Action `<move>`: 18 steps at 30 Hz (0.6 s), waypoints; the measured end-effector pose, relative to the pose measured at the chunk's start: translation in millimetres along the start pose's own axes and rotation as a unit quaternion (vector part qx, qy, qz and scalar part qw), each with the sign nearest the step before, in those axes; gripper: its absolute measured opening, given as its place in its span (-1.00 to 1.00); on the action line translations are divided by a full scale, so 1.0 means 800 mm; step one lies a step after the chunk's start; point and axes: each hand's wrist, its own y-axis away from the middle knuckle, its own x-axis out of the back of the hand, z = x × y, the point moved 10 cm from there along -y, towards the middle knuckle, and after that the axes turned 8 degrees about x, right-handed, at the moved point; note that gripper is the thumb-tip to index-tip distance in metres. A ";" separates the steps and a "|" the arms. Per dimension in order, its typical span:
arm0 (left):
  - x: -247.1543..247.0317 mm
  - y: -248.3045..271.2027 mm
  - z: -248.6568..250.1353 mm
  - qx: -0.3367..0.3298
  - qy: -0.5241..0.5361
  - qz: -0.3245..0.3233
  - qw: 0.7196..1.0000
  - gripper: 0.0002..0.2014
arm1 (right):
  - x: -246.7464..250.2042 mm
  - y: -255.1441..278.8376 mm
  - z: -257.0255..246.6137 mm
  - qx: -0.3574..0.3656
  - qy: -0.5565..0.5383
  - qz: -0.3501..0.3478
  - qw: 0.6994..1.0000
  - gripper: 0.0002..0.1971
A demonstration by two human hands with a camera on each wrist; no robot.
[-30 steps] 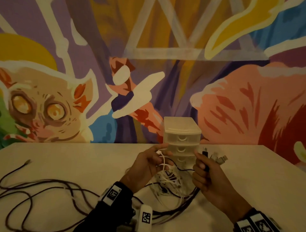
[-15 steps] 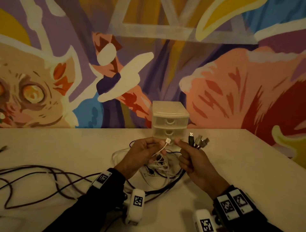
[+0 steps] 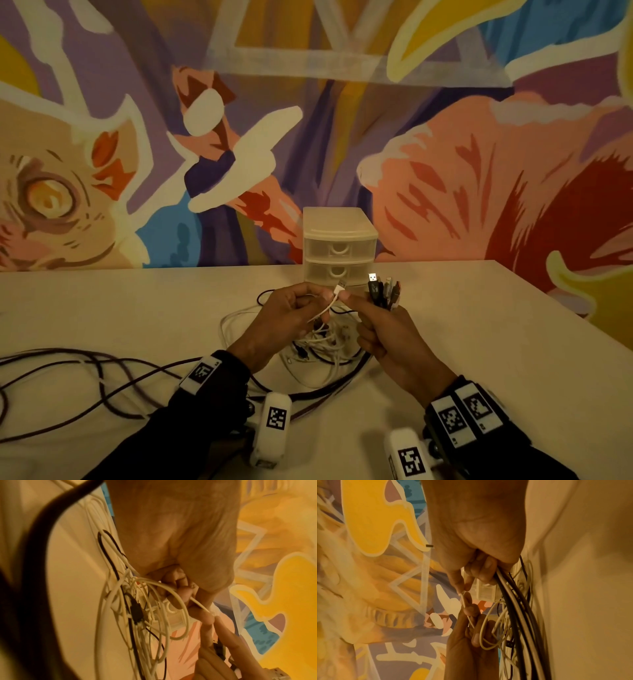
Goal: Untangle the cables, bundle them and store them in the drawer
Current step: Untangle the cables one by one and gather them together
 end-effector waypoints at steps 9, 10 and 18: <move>-0.009 -0.001 0.007 -0.030 -0.016 -0.008 0.999 -0.76 | 0.010 -0.002 -0.022 0.053 -0.024 0.036 0.998 -0.72; -0.012 -0.001 0.008 -0.036 -0.026 -0.012 0.999 -0.76 | 0.007 -0.002 -0.018 0.051 -0.006 0.030 0.998 -0.68; 0.001 -0.003 0.016 -0.040 -0.085 0.040 0.995 -0.77 | 0.057 -0.017 -0.039 0.084 -0.129 0.135 0.979 -0.65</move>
